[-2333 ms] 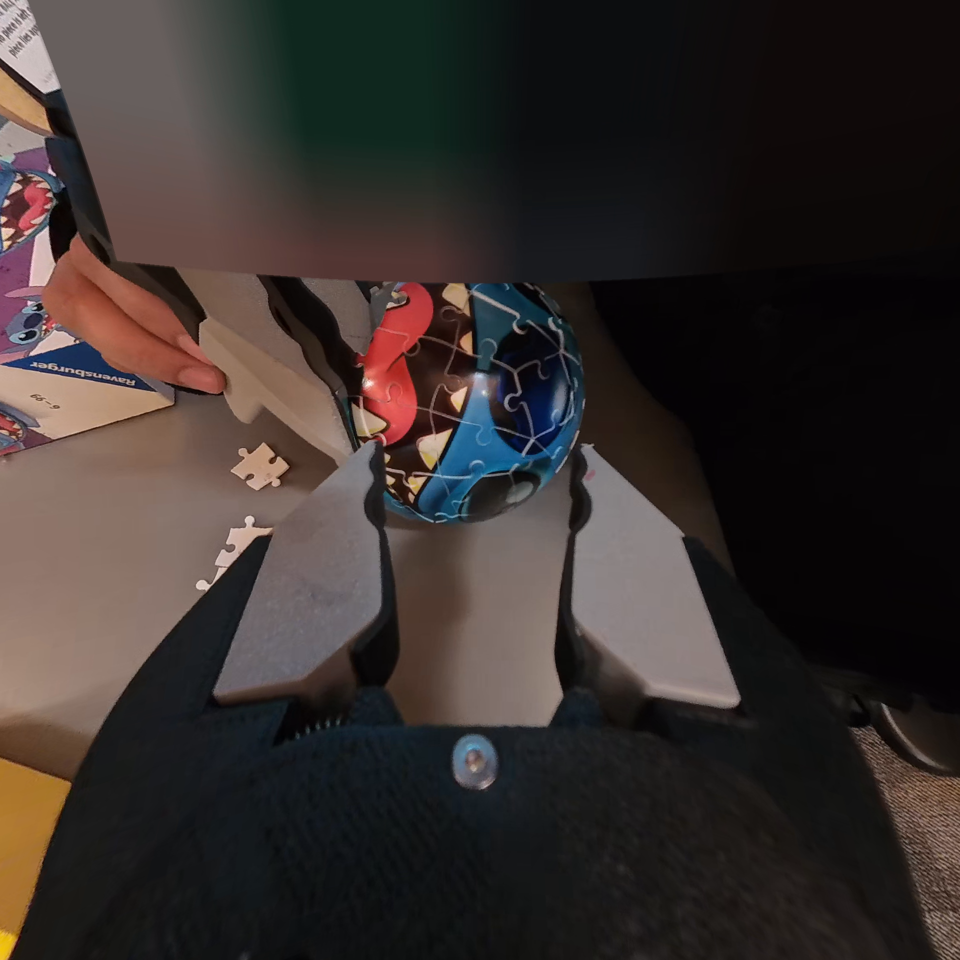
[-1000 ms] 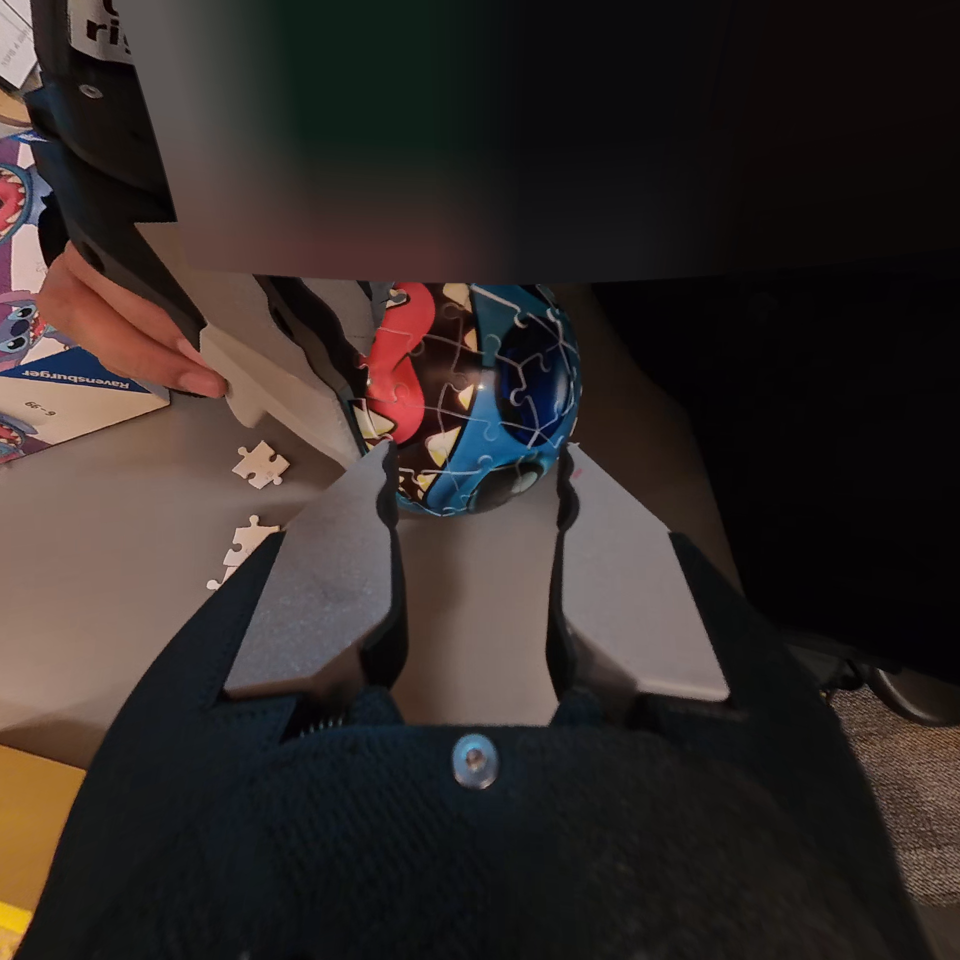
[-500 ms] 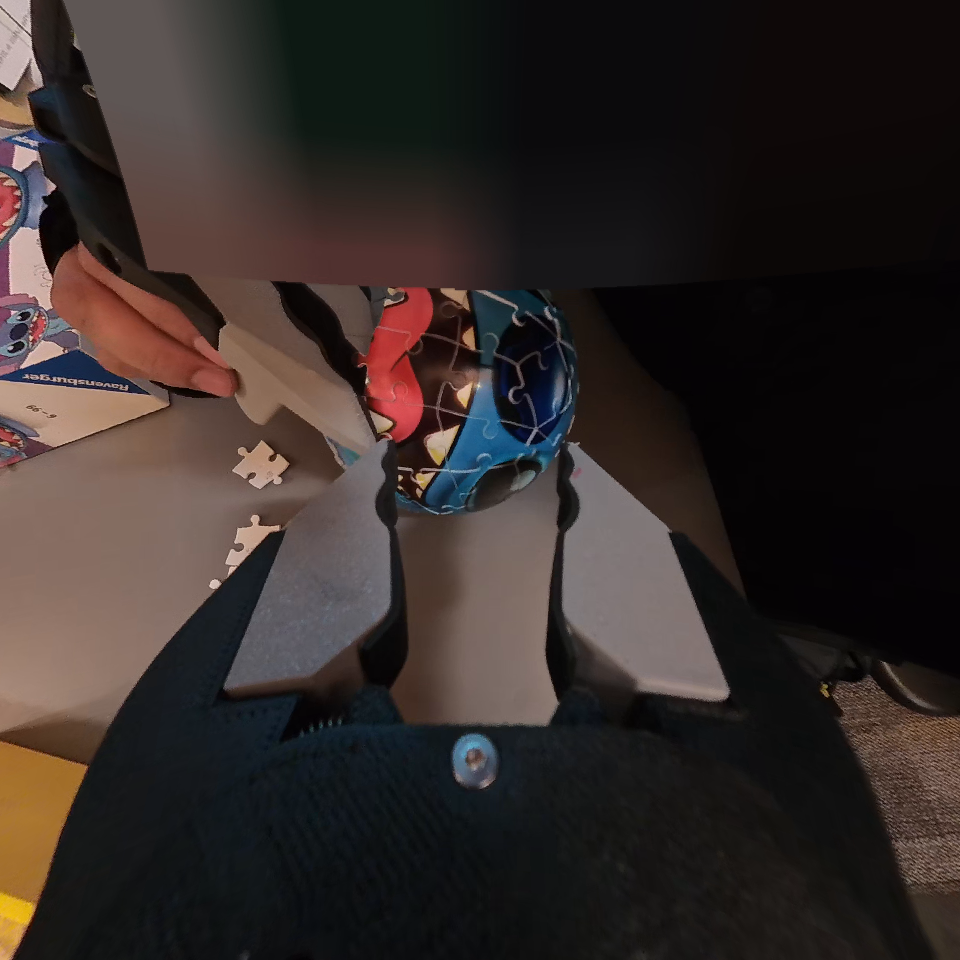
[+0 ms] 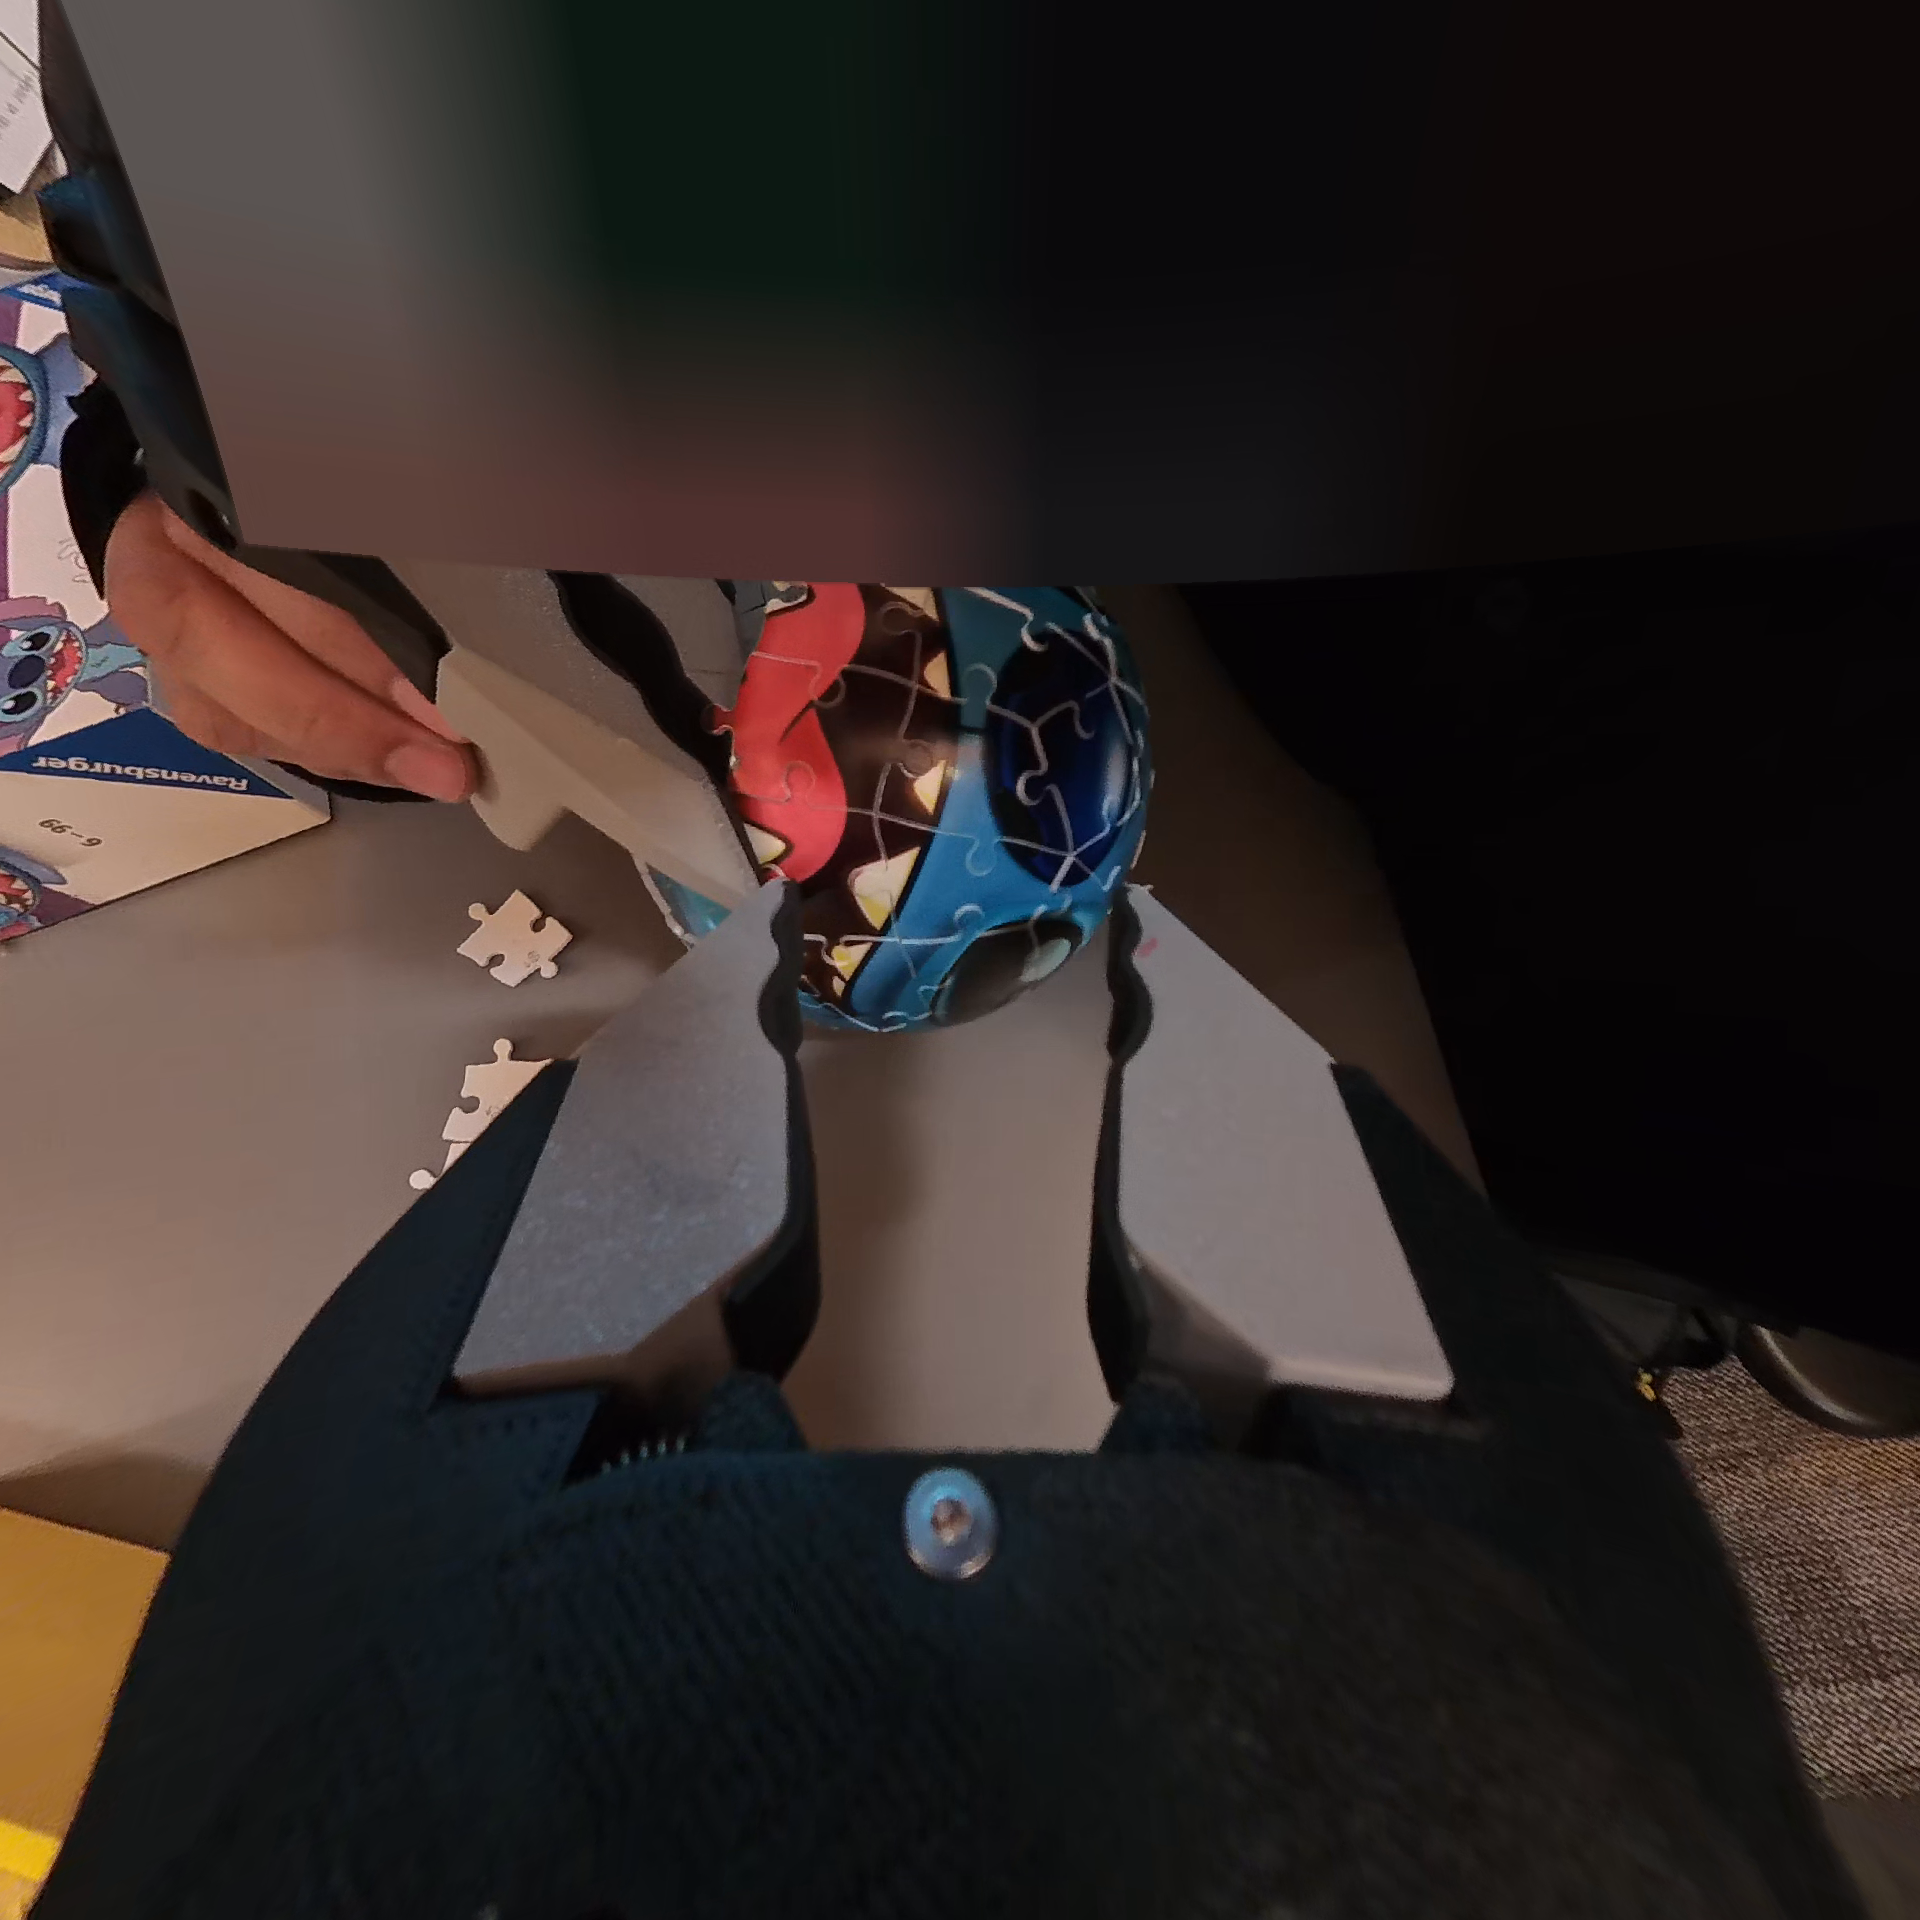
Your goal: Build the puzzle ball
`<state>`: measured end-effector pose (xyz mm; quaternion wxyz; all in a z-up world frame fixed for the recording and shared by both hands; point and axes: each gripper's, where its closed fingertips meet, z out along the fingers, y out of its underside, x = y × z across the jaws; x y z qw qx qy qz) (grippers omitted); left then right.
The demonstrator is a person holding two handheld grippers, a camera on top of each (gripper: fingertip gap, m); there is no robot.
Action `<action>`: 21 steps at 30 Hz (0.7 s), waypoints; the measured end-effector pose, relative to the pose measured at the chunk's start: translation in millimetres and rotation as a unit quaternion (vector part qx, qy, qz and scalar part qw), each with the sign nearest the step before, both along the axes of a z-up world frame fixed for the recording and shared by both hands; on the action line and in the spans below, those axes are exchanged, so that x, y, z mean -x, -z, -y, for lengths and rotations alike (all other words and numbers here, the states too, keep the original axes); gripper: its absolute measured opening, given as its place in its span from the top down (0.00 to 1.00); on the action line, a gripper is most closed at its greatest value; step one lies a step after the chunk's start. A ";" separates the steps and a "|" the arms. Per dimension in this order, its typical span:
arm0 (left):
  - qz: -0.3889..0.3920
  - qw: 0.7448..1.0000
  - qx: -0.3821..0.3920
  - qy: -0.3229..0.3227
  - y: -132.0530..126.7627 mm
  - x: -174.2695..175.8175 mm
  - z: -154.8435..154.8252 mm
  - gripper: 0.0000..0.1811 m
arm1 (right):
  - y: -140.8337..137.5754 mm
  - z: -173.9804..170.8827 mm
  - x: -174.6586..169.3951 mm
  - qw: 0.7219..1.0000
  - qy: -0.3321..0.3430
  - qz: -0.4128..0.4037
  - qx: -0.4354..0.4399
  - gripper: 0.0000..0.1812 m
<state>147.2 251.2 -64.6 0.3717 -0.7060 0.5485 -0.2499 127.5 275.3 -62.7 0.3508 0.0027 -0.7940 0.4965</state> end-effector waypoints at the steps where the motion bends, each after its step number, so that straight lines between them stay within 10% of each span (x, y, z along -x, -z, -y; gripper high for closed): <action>1: -0.001 1.000 0.000 0.000 0.2 0.0 0.2 0.69 | 0.1 0.0 0.0 1.000 0.000 0.000 0.000 1.00; 21: 0.132 0.986 -0.049 -0.092 -43.4 28.9 20.8 0.64 | -13.4 -25.8 -7.3 0.999 0.044 -0.007 -0.022 0.87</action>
